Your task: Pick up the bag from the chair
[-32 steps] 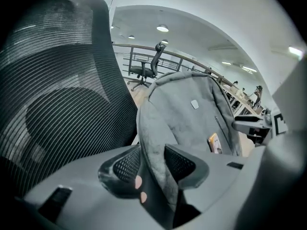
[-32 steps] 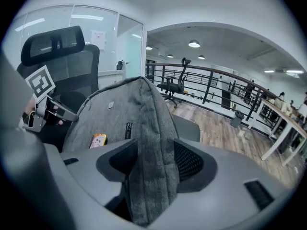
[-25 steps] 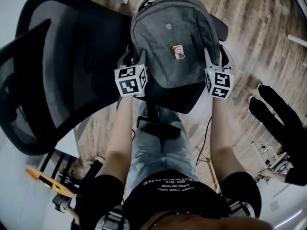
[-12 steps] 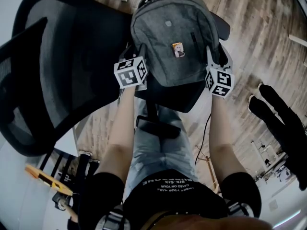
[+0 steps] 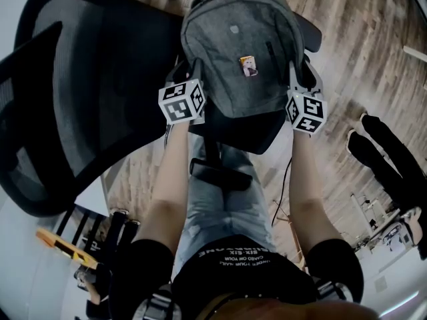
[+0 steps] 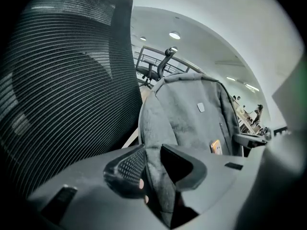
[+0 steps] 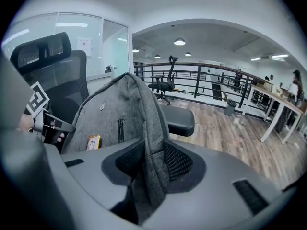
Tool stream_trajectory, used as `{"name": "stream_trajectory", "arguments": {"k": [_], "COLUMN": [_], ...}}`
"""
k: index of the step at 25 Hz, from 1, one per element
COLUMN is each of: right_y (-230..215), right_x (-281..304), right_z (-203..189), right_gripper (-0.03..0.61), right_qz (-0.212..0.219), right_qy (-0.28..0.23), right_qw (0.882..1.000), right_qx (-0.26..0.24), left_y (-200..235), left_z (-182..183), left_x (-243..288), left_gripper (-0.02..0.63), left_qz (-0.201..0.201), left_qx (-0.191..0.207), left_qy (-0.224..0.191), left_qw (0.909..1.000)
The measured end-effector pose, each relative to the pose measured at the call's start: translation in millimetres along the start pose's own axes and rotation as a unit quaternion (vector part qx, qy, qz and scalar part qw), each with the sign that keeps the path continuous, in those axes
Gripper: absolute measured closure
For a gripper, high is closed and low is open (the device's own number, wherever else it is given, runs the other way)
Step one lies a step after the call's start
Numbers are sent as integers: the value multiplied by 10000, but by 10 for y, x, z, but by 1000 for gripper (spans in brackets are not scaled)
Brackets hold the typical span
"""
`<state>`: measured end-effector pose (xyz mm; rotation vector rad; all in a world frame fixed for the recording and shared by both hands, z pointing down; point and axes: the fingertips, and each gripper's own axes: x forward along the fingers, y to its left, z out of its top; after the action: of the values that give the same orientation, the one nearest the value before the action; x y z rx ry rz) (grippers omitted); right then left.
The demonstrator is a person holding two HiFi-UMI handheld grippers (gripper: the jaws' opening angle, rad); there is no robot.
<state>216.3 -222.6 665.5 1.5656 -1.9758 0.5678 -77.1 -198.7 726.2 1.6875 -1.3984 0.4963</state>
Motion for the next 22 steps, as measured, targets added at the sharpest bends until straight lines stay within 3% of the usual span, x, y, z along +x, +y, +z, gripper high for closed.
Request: {"name": "stream_trajectory", "arguments": {"k": [9,22], "right_y": [28,144], "right_x": [-50,-255], "right_z": [10,98], "right_gripper": [460,474], "right_qz": [119,144], "right_qy": [174,119], "right_qw": [9997,9996], "right_qx": [119,211], "left_y": [-47,-90], "left_z": [35,39], "left_x": [-204,-451], "left_gripper": [513,529], "left_qz": [-133,-250], "left_qx": [-249,-294], "left_qy": [-385,-476], "left_qw": [9989,9981]}}
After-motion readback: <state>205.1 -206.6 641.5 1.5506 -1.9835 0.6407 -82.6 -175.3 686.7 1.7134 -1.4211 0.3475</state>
